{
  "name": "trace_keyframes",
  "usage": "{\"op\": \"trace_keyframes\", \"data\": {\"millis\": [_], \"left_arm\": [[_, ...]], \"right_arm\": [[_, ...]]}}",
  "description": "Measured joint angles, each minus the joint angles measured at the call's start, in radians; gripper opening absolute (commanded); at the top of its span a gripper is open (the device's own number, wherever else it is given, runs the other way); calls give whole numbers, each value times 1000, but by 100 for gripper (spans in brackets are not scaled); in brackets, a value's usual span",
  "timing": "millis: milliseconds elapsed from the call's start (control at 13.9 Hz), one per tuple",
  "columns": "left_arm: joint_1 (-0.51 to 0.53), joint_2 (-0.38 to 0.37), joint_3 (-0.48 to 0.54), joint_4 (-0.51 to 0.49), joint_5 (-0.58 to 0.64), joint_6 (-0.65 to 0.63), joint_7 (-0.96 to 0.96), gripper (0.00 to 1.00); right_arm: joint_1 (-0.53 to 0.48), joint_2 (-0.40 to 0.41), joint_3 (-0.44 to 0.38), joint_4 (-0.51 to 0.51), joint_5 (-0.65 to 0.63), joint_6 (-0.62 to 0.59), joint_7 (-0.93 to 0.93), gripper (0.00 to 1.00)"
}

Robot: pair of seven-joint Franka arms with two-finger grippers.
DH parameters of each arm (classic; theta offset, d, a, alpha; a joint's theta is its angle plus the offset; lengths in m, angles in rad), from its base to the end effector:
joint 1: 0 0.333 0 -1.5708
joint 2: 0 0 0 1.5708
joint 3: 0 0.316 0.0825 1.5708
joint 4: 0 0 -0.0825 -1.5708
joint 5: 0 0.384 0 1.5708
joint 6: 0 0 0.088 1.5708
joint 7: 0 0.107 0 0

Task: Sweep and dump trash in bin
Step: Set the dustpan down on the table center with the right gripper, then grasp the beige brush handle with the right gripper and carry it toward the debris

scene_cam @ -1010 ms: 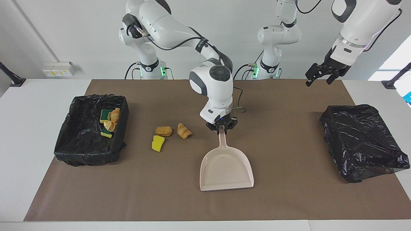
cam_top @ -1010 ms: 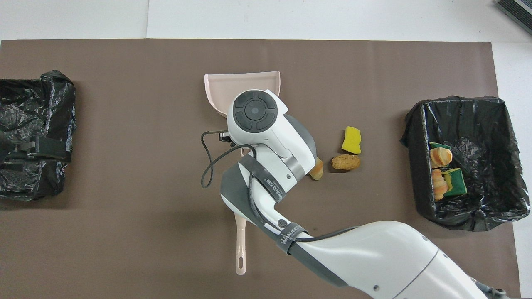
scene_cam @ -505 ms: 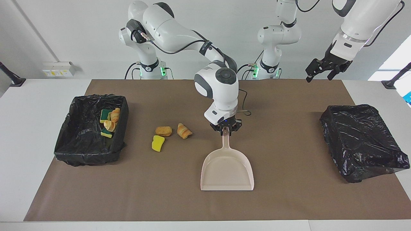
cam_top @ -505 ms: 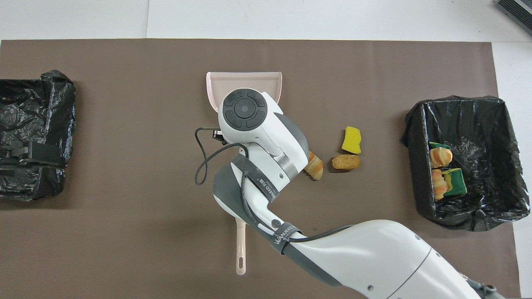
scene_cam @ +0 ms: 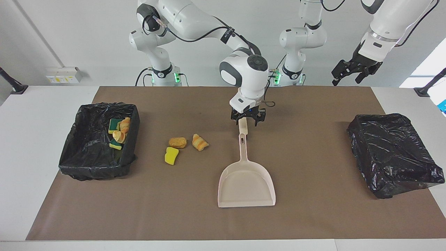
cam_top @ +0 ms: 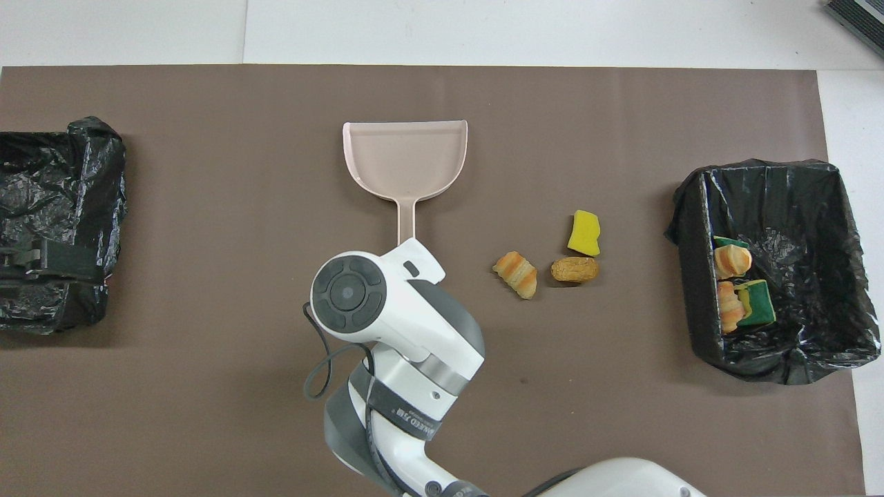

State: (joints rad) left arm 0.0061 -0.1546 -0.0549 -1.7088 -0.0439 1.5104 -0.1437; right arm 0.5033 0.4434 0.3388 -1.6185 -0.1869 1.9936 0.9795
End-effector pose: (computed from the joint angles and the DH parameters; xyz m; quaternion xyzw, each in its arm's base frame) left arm 0.4978 -0.0315 0.6360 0.9985 0.0470 -0.0236 0.0155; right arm 0.4726 0.4722 0.3757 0.9988 -0.0422 -0.0025 0.0236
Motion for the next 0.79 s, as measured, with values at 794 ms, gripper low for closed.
{"op": "trace_keyframes", "data": {"millis": [794], "left_arm": [[-5, 0, -17, 1, 0, 8, 22, 100]], "right_arm": [[54, -255, 38, -454, 185, 143, 12, 46]]}}
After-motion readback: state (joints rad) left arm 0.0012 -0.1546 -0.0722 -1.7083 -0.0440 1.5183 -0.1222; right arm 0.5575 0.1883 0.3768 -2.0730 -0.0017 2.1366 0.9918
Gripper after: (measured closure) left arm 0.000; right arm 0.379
